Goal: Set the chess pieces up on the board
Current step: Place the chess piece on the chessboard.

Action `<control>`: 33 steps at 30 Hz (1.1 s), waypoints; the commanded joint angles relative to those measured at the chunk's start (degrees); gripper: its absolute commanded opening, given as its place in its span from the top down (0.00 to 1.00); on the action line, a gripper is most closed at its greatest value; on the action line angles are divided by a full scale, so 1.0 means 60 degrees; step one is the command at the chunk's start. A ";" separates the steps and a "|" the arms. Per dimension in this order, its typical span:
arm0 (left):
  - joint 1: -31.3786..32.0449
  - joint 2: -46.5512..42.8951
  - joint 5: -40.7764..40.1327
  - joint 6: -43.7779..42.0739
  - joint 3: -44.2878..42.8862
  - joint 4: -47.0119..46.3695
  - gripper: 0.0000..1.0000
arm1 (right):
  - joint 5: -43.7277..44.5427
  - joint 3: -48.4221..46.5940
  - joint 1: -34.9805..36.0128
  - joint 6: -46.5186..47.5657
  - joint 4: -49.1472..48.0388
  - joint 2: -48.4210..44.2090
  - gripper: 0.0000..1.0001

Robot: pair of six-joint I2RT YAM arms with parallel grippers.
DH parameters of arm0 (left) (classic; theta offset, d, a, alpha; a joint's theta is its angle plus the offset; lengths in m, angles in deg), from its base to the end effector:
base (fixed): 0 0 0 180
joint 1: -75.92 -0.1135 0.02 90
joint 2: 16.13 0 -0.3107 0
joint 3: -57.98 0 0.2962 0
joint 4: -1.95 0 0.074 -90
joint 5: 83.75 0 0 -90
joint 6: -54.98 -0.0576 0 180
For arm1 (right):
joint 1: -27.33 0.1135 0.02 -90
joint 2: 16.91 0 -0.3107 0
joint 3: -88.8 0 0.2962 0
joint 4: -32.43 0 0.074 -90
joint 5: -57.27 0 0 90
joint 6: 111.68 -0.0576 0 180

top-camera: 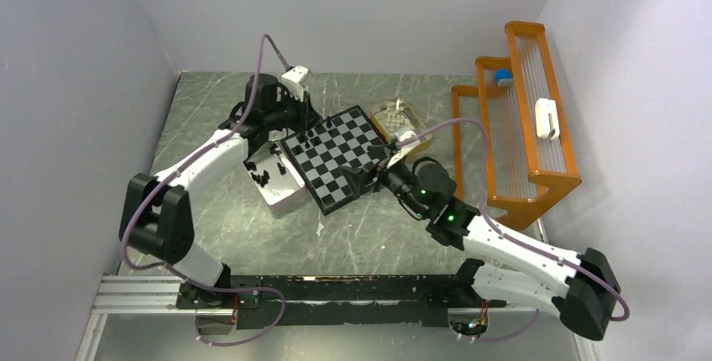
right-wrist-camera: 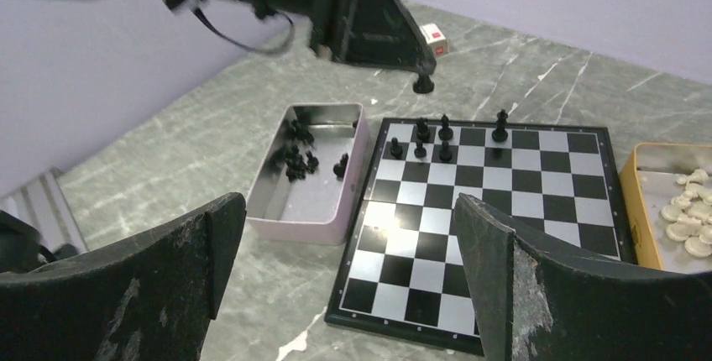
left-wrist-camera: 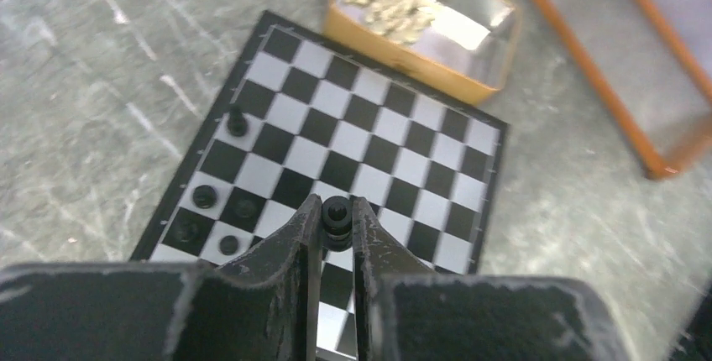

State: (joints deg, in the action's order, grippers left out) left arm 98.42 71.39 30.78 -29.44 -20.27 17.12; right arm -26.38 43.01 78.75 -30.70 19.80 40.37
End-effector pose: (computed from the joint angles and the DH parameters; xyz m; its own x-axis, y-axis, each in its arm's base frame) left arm 0.3733 -0.1805 0.3239 -0.4482 0.0899 -0.8894 0.6569 0.7079 -0.2595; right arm 0.1756 0.2099 0.3185 -0.0987 0.1261 -0.9871 -0.7012 0.6951 0.1589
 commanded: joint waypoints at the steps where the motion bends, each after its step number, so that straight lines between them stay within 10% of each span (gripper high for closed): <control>1: 0.0117 0.0748 -0.1829 0.0316 0.0499 -0.2325 0.89 | 0.0572 0.0083 -0.0033 -0.0621 0.0680 -0.0970 0.00; 33: 0.0542 0.4373 -0.4074 -0.0560 -0.0368 -0.4511 0.86 | 0.1168 -0.0205 -0.0047 -0.0034 0.1783 -0.1914 0.00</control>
State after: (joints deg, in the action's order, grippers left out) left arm 101.52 96.70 7.62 -31.23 -20.41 -7.93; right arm -20.23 43.05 78.71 -31.68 30.80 29.11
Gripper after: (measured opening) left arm 0.191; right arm 0.997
